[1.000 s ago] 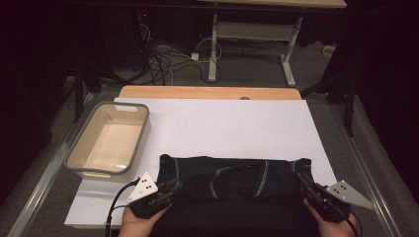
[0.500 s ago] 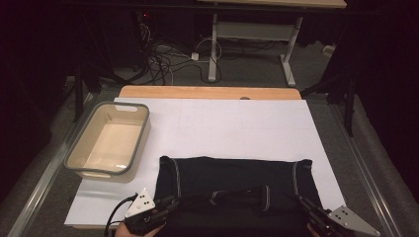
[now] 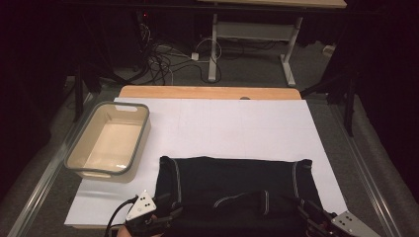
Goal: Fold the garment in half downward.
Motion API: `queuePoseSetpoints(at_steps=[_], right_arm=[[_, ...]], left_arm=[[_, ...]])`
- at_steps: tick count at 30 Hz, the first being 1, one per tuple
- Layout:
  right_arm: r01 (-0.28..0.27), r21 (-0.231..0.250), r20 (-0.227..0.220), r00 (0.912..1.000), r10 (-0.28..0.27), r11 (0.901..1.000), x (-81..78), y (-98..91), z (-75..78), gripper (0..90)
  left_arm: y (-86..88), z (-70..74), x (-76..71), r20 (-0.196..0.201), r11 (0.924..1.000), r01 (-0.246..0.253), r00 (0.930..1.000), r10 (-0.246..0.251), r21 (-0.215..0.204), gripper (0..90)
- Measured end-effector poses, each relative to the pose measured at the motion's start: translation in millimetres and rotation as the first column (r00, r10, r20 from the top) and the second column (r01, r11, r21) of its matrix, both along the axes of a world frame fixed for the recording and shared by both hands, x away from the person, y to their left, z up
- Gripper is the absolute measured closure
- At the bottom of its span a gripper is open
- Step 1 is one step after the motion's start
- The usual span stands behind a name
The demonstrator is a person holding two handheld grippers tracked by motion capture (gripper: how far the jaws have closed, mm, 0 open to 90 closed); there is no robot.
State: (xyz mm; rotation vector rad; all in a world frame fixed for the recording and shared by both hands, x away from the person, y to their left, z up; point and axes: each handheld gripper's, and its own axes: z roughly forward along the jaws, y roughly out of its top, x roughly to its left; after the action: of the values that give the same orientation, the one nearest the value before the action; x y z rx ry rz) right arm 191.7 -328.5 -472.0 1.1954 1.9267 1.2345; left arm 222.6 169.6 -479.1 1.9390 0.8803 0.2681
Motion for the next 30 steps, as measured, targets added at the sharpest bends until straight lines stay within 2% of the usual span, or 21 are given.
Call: queuePoseSetpoints(at_steps=[2,7,10,11,13,16,19,20,23,25,30], right_arm=[[-0.002,0.003,0.016,0.9999,0.002,1.0,-0.6,3.9,5.5,53.9],[-0.025,0.019,0.061,0.9978,0.024,0.9995,4.4,20.0,23.2,53.7],[-0.06,0.007,0.072,0.9957,0.059,0.9982,15.3,38.6,30.5,56.5],[-0.068,0.003,0.07,0.9953,0.067,0.9977,18.7,44.1,30.8,57.5],[-0.095,0.008,0.049,0.9943,0.095,0.9954,28.8,59.1,29.5,57.8],[-0.123,-0.005,0.009,0.9924,0.123,0.9924,44.4,79.2,24.3,58.0],[-0.149,-0.019,-0.03,0.9885,0.148,0.9887,54.8,92.3,17.9,57.9],[-0.156,-0.023,-0.044,0.9869,0.155,0.9874,56.7,94.9,15.6,61.4],[-0.167,-0.057,-0.059,0.9847,0.164,0.9842,57.0,97.1,9.7,84.1],[-0.179,-0.054,-0.056,0.9829,0.176,0.9824,54.7,95.2,8.8,86.5],[-0.192,-0.052,-0.014,0.9814,0.191,0.98,37.4,91.6,14.5,86.6]], left_arm=[[-2.7,2.7,0.4,0.002,0.9998,0.006,1.0,-0.006,-0.021,31.7],[-17.9,12.3,5.3,0.017,0.9983,0.043,0.9989,-0.043,-0.039,32.4],[-32.6,21.3,8.6,0.027,0.9953,0.084,0.9962,-0.083,-0.047,36.4],[-38.0,23.2,8.5,0.034,0.9933,0.105,0.994,-0.104,-0.047,41.0],[-49.7,24.1,9.0,0.031,0.9901,0.134,0.9907,-0.132,-0.044,43.5],[-63.2,18.6,9.7,0.021,0.9877,0.157,0.9875,-0.157,0.0,47.0],[-68.4,11.6,9.7,0.006,0.9827,0.182,0.9832,-0.182,0.036,55.4],[-68.9,9.5,9.9,0.0,0.9806,0.191,0.9816,-0.191,0.044,60.3],[-70.2,3.2,10.9,-0.018,0.9772,0.198,0.9801,-0.198,0.075,74.9],[-70.6,0.2,10.9,-0.019,0.9763,0.198,0.9802,-0.197,0.088,80.7],[-65.9,1.8,7.5,-0.005,0.9773,0.201,0.9795,-0.201,0.066,82.9]])
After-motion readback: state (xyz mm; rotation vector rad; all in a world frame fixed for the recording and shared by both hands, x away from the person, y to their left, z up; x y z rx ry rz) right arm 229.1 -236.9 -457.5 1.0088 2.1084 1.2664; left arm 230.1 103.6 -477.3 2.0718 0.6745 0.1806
